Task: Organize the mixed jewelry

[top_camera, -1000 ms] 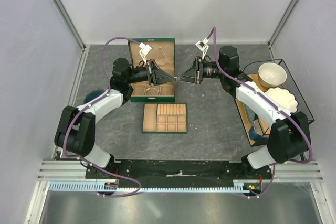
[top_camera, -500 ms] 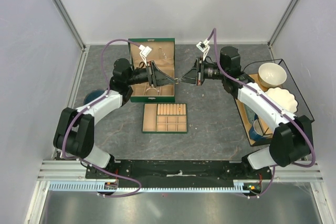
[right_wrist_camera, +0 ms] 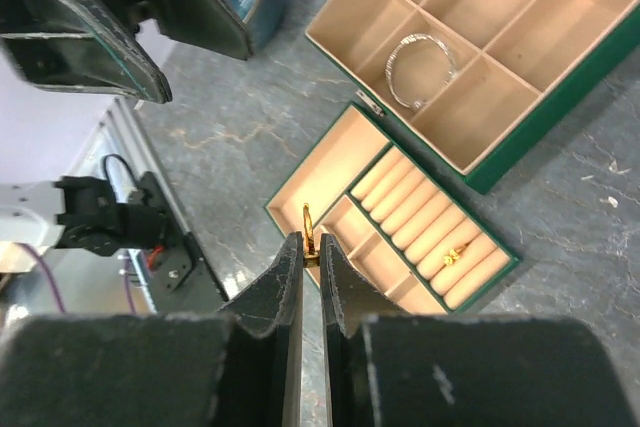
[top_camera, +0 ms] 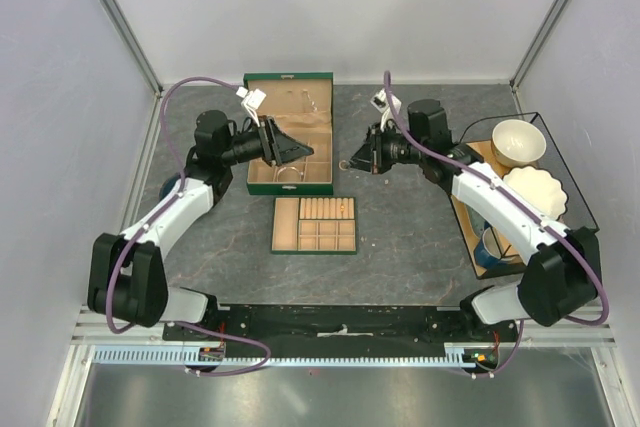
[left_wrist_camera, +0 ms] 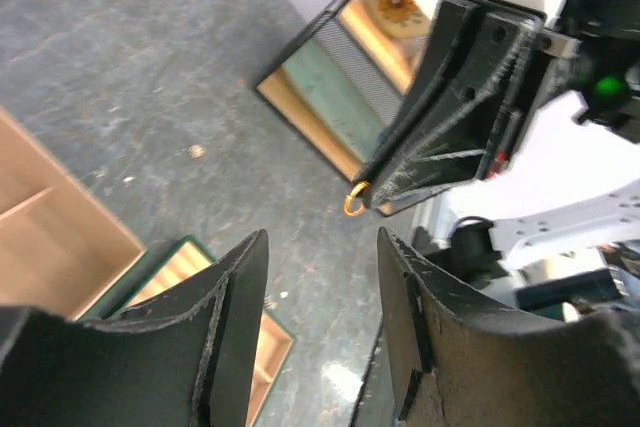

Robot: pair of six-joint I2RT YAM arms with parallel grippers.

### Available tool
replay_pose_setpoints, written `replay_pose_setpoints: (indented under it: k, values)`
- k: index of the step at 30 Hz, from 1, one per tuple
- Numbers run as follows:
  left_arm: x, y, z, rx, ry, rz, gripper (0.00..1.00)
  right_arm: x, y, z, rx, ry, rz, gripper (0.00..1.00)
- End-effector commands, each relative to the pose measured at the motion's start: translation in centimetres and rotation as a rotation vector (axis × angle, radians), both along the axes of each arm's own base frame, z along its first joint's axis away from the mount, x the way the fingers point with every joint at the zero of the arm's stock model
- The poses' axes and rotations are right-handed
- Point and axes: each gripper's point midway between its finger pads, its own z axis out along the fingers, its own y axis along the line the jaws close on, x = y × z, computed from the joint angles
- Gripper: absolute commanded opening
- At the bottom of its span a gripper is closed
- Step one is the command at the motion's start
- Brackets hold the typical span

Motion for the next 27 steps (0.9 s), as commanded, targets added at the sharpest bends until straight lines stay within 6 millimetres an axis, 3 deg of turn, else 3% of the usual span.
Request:
replay_pose_setpoints:
  k: [1, 6, 10, 17, 23, 27]
  values:
    - [0.1, 2.6, -3.7, 0.249, -0.02, 0.126, 0.54, -0.3, 0.6, -3.4, -0.138, 0.002, -0.075, 0.0]
    - [1.2, 7.4, -8.6, 0.551, 0.001, 0.332, 0.54, 1.3, 1.3, -7.6, -0.243, 0.046, -0.179, 0.0]
    - [0.5, 9.5, -10.8, 0.669, 0.01, 0.409, 0.55, 2.7, 1.7, -10.0, -0.337, 0.07, -0.267, 0.0]
    - [0.4, 10.4, -12.2, 0.722, 0.02, 0.434, 0.54, 3.6, 3.3, -15.0, -0.481, 0.156, -0.29, 0.0]
    - [0.3, 10.5, -13.6, 0.737, 0.041, 0.434, 0.53, 3.5, 4.3, -16.2, -0.528, 0.176, -0.288, 0.0]
    - [0.4, 10.7, -14.5, 0.757, 0.054, 0.454, 0.53, 3.1, 5.2, -16.0, -0.529, 0.18, -0.28, 0.0]
